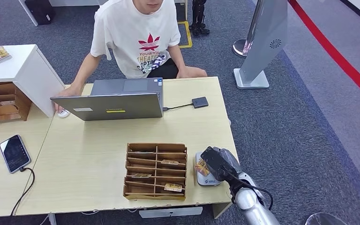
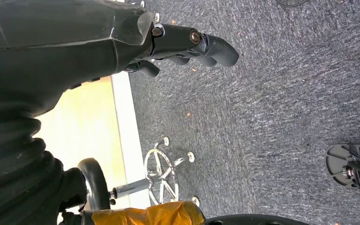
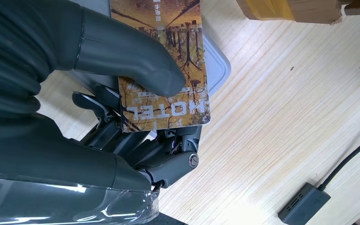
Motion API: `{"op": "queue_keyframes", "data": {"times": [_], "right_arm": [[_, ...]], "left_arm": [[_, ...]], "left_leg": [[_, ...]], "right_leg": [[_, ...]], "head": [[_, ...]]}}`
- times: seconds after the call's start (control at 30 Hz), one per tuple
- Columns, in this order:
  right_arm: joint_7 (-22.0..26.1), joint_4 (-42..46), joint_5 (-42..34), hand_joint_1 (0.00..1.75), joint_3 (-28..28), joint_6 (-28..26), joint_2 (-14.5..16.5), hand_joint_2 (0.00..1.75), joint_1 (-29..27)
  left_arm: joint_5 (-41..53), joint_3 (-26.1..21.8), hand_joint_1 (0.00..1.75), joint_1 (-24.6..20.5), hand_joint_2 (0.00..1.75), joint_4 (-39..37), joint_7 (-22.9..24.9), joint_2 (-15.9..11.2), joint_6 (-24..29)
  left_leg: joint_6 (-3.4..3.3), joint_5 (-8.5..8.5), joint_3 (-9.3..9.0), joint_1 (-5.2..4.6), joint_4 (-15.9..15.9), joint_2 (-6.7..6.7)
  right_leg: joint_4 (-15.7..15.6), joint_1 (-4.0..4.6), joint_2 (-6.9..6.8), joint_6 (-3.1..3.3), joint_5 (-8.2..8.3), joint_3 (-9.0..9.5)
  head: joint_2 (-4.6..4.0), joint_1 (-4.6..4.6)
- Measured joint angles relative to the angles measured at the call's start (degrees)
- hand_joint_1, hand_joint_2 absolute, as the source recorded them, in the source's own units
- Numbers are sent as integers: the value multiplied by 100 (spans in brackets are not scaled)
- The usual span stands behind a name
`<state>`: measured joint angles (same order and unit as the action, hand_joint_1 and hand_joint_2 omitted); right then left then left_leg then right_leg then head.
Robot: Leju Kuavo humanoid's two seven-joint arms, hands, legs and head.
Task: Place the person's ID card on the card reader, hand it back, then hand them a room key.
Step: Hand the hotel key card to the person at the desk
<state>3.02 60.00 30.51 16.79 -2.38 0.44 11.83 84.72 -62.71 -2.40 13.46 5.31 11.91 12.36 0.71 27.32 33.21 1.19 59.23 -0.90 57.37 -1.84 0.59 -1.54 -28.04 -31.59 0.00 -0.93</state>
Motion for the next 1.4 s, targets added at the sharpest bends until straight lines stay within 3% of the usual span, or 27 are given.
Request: {"op": "queue_keyframes", "data": {"times": [1.4], "right_arm": [[66,-60,-17,175,-11,15,3,175,15]], "left_arm": [[-16,0,0,0,175,0,0,0,31]], "left_leg": [[0,0,-6,0,0,0]], "right_leg": [[0,0,0,0,1,6]], "head": [[0,1]]}}
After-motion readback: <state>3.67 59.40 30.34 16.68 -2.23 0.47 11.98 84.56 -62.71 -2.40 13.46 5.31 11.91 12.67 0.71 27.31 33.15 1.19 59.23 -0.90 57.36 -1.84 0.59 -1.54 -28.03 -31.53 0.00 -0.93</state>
